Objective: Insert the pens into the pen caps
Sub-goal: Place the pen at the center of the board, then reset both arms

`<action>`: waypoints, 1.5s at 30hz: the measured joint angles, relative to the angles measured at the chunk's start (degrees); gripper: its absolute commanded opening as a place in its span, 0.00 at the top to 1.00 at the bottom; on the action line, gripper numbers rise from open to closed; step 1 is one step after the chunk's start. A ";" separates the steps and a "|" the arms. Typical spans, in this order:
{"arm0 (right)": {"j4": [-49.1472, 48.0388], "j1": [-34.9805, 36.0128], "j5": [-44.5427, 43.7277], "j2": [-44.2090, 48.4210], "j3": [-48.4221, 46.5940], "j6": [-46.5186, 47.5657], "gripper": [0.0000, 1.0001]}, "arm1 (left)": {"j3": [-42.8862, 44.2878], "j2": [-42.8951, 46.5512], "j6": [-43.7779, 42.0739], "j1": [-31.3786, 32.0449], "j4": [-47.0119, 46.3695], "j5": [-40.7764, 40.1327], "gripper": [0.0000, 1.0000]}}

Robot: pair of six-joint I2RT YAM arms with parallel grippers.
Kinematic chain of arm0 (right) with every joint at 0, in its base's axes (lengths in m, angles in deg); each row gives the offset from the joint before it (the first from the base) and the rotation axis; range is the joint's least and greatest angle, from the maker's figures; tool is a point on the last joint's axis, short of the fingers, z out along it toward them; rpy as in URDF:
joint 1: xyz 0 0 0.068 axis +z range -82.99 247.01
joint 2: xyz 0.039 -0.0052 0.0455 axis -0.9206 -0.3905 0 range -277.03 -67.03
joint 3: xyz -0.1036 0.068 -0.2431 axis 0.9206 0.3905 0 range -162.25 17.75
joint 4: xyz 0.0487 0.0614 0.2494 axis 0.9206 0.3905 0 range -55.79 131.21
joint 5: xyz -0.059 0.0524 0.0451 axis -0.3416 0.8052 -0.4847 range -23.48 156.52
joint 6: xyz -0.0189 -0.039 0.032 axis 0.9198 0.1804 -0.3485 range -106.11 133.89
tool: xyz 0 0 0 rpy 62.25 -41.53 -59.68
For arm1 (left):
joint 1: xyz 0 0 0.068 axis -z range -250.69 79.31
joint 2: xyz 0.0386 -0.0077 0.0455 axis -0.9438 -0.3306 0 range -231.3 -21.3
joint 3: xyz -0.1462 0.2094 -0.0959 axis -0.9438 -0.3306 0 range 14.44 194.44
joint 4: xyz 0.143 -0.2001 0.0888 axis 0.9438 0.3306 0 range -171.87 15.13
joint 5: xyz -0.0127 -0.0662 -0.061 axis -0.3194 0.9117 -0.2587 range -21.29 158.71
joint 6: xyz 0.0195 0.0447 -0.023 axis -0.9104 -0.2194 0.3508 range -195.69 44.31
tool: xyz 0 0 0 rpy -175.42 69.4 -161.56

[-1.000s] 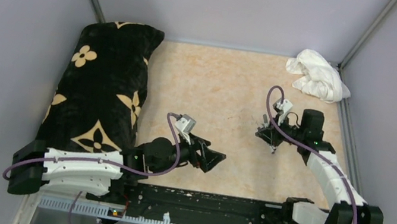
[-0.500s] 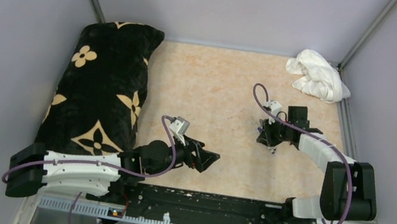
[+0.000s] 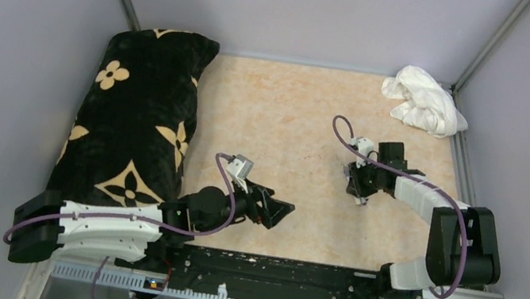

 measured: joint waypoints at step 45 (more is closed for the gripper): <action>19.71 -8.41 -4.33 32.33 -55.58 -23.76 0.01 | 68.28 1.44 -20.68 -34.56 57.02 25.03 0.01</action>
